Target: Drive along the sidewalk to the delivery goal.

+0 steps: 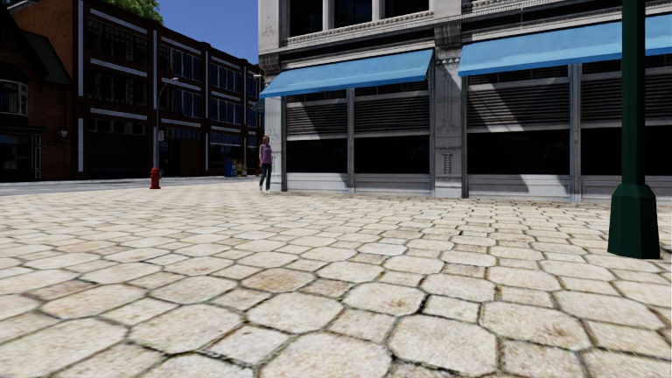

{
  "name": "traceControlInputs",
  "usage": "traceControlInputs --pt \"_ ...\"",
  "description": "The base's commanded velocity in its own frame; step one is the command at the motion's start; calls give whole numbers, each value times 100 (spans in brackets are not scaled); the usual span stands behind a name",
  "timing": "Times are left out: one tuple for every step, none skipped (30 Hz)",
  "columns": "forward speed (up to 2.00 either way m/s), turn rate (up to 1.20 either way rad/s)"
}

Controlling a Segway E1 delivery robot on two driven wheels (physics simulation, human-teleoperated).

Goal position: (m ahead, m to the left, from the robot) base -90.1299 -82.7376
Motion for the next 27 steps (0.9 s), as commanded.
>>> traceControlInputs --pt "0 0" --pt "0 0" --pt "0 0" --pt "0 0" --pt "0 0" --pt "0 0" --pt "0 0" --pt "0 0" --pt "0 0" --pt "0 0" --pt "0 0" --pt "0 0" --pt "0 0" --pt "0 0" --pt "0 0" --pt "0 0" --pt "0 0" --pt "0 0" --pt "0 0" --pt "0 0" --pt "0 0" --pt "0 0" --pt "0 0" --pt "0 0" --pt "0 0" --pt "0 0" --pt "0 0"
